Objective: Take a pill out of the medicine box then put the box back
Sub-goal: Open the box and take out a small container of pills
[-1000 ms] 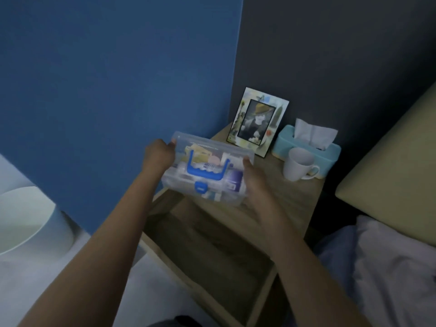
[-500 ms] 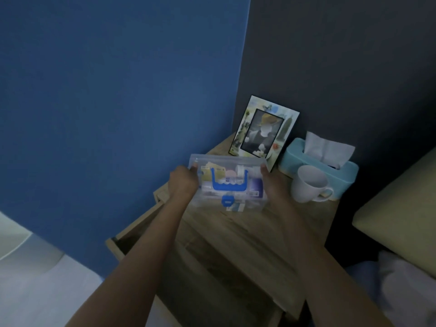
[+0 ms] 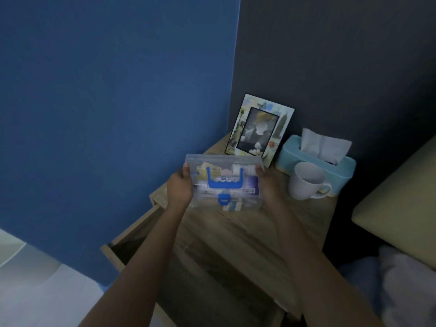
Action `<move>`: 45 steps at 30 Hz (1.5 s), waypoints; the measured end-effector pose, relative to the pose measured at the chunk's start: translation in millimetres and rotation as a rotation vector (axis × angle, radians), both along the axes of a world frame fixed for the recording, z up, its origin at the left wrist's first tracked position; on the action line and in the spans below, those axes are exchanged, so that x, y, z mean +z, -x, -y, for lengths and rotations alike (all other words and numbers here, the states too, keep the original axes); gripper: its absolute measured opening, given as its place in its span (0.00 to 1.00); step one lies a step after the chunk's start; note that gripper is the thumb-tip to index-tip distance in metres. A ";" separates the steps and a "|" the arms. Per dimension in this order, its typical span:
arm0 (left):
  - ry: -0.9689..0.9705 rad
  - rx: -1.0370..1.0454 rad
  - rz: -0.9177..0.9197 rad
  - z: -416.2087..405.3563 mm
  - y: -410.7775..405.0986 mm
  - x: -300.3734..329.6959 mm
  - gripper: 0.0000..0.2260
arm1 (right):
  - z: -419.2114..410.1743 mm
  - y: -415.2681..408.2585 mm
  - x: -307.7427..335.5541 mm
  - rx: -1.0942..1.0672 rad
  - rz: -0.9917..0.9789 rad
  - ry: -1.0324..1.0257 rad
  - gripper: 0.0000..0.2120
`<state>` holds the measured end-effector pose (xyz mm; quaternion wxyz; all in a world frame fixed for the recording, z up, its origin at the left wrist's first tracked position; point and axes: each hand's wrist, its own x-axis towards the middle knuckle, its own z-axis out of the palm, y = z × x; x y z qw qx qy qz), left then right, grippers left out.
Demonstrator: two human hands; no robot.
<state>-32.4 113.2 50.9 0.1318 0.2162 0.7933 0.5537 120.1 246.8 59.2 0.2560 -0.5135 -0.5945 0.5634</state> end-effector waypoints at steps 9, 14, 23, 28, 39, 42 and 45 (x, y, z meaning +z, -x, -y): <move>-0.005 -0.040 0.016 -1.8 9.5 -1.3 0.25 | -0.7 4.2 -1.9 -0.010 -0.012 -0.031 0.23; 0.003 -0.060 0.049 -1.0 9.1 2.2 0.24 | -2.1 6.5 -4.8 -0.026 -0.045 -0.028 0.21; -0.293 0.188 -0.239 39.0 -68.4 -13.5 0.12 | -6.0 8.4 -8.6 -0.034 -0.023 -0.039 0.23; -0.073 -0.132 0.116 30.8 -93.6 -39.3 0.18 | -7.0 10.0 -10.0 -0.057 -0.013 -0.032 0.23; 0.001 -0.165 0.302 8.7 -84.1 -26.8 0.20 | -7.9 12.4 -14.0 -0.069 0.025 -0.041 0.24; -0.016 -0.166 0.305 10.2 -84.5 -26.2 0.18 | -8.8 11.3 -15.8 -0.072 0.023 -0.059 0.23; -0.056 -0.176 0.340 9.0 -85.0 -24.6 0.15 | -9.3 12.2 -17.0 -0.074 0.015 -0.054 0.23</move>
